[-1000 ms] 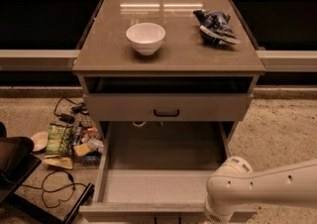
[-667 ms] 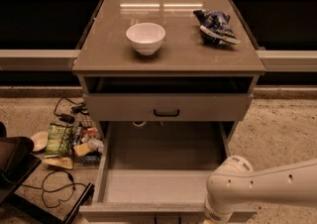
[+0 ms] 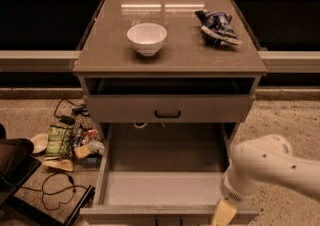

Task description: Open middle drawer

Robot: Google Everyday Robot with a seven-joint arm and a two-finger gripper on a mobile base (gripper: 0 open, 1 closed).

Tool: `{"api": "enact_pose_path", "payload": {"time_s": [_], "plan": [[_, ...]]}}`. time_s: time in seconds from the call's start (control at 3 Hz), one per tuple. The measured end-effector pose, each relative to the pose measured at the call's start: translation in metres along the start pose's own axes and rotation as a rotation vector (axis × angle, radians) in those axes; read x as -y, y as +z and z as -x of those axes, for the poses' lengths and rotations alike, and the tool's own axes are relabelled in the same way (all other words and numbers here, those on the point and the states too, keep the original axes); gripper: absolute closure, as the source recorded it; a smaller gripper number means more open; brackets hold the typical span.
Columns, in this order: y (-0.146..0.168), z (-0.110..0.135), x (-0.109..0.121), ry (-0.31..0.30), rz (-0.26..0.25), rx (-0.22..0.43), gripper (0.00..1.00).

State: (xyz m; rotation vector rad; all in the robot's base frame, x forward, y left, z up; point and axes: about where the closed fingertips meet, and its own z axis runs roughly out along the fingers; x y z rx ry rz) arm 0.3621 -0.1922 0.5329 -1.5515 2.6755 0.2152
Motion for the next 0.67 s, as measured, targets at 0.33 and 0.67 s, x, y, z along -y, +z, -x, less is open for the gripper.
{"api": "enact_pose_path", "payload": {"time_s": [0.33,0.67], "plan": [[-0.135,0.020,0.009,-0.105,-0.064,0.055,0.00],[-0.214,0.023,0.000,-0.265,-0.129,0.010,0.00]]}}
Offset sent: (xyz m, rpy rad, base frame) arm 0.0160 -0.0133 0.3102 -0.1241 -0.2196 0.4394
